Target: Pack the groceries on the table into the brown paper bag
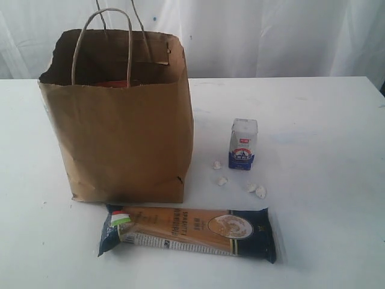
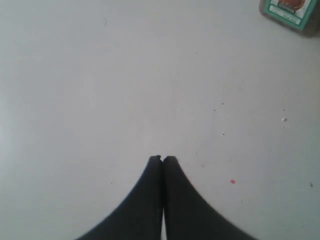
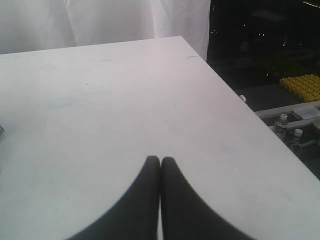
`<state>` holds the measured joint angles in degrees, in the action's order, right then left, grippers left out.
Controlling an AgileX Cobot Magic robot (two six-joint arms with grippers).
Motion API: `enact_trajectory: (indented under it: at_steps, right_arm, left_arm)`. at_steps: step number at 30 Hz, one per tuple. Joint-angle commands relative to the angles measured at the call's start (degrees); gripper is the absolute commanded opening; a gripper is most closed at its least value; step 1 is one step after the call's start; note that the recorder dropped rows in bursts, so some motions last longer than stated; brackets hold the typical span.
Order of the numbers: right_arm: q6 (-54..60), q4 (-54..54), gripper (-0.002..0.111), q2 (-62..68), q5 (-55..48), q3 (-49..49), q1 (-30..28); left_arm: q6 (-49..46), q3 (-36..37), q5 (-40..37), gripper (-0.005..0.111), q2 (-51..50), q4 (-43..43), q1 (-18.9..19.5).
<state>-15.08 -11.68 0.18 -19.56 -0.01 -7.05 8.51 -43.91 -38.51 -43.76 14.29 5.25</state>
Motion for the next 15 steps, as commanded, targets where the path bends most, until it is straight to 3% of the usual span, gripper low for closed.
enact_trajectory:
  at_steps: [1,4,6,11,15]
  right_arm:
    - [-0.2,-0.2,0.000,-0.2,0.4,0.0,-0.3]
    - [-0.2,-0.2,0.000,-0.2,0.4,0.0,-0.3]
    - [-0.2,-0.2,0.000,-0.2,0.4,0.0,-0.3]
    - [-0.2,-0.2,0.000,-0.2,0.3,0.0,-0.3]
    - [-0.2,-0.2,0.000,-0.2,0.3,0.0,-0.3]
  left_arm:
    - [3.7,8.4,-0.2,0.000,20.5,-0.9,0.1]
    - [3.5,10.2,0.3,0.000,38.0,-1.0,0.1]
    - [3.3,10.2,4.0,0.000,43.8,-0.9,0.1]
    - [8.8,13.9,19.8,0.000,41.3,-1.8,0.1]
    - [11.2,19.9,21.9,0.000,37.5,-1.8,0.1]
